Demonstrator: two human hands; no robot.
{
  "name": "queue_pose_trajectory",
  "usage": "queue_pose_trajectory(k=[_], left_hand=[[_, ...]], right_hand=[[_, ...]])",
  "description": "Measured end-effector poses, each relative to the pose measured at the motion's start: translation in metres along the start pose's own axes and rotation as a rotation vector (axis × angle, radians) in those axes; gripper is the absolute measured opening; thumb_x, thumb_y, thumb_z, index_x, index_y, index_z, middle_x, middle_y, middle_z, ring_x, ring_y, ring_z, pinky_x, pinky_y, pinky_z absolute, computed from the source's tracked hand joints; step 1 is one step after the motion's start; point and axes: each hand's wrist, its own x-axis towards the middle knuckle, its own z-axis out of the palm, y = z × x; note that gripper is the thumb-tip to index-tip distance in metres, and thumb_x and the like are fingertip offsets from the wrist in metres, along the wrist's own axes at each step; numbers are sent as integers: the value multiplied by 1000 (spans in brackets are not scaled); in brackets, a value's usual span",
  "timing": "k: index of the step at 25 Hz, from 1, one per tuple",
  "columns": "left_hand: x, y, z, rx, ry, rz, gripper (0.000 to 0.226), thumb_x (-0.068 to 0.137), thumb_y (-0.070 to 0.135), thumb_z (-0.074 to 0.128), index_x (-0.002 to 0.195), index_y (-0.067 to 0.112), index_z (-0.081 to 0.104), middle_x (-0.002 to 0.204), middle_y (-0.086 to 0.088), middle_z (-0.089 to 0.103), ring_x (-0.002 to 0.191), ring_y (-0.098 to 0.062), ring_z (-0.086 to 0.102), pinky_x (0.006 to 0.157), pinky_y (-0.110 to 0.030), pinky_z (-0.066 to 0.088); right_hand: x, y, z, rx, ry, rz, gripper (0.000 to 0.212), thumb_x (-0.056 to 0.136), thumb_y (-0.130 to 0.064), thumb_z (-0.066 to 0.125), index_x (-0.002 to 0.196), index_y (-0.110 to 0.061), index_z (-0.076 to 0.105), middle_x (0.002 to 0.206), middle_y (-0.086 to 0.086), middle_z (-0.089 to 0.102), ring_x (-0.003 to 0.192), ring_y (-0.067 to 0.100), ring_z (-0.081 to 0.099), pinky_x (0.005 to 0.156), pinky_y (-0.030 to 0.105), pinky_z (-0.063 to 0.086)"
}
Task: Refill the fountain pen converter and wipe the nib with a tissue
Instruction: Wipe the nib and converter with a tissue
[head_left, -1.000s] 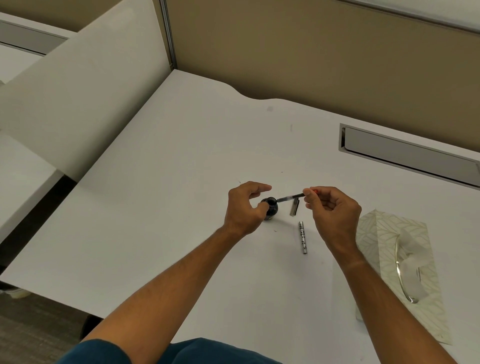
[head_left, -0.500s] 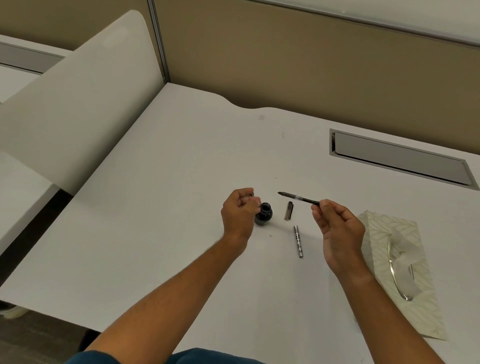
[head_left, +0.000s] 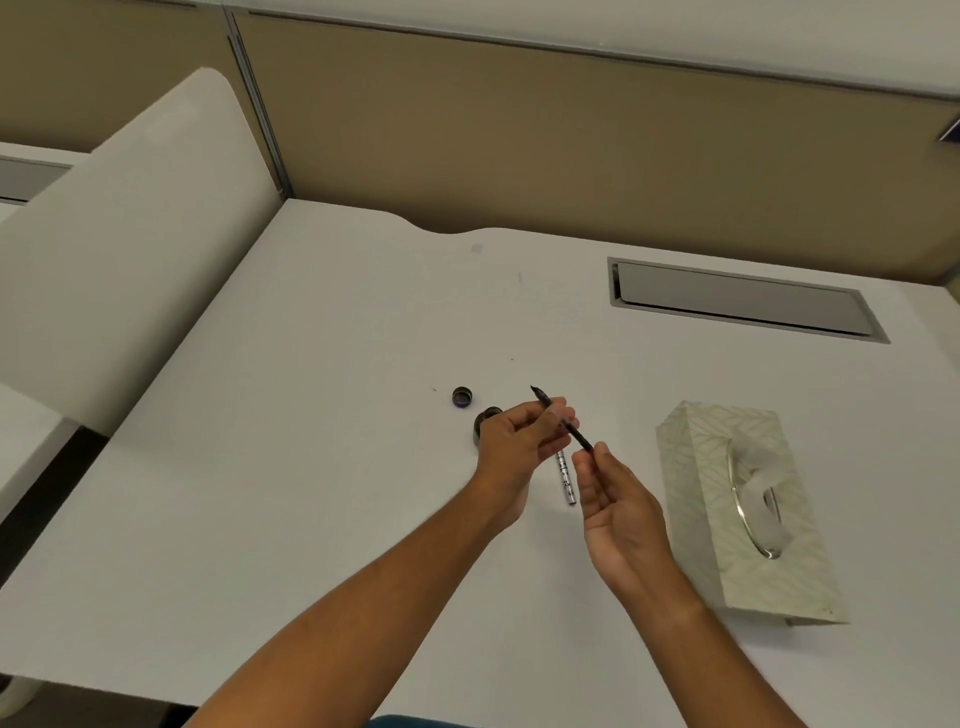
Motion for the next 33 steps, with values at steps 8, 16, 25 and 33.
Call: queue_pose_trajectory(k=[8,16,25,33], left_hand=[[-3,-6,8,35,-13,-105,11,91,12,65,90,5,73,92,-11,76,93,-24,74,75,-25,58],[2,-21,11,226,19,-141,11,85,14,72,86,4,74,88,-13,77,85,-23,75,68,-24,59],[6,-30,16,316,7,-166,9,82,15,76,84,6,75,88,-12,77,84,-22,75,69,-25,59],[8,-29,17,274,-11,-229,16,84,17,74,91,3,74,89,-12,78,85,-23,75,66,-23,58]], right_hand=[[-8,-3,-26,-318,-86,-46,8,84,-13,74,81,-9,79,87,15,76,85,26,75,68,24,59],[0,-68,-51,-1282,236,-942,8,85,-8,71,92,-12,73,86,2,72,79,20,69,68,23,54],[5,-121,-80,-1670,576,-713,29,84,-36,71,74,-10,66,75,12,66,71,33,62,62,34,47],[11,-129,-79,-1627,515,-660,32,91,-16,60,62,-10,49,64,9,59,61,30,54,67,33,37]])
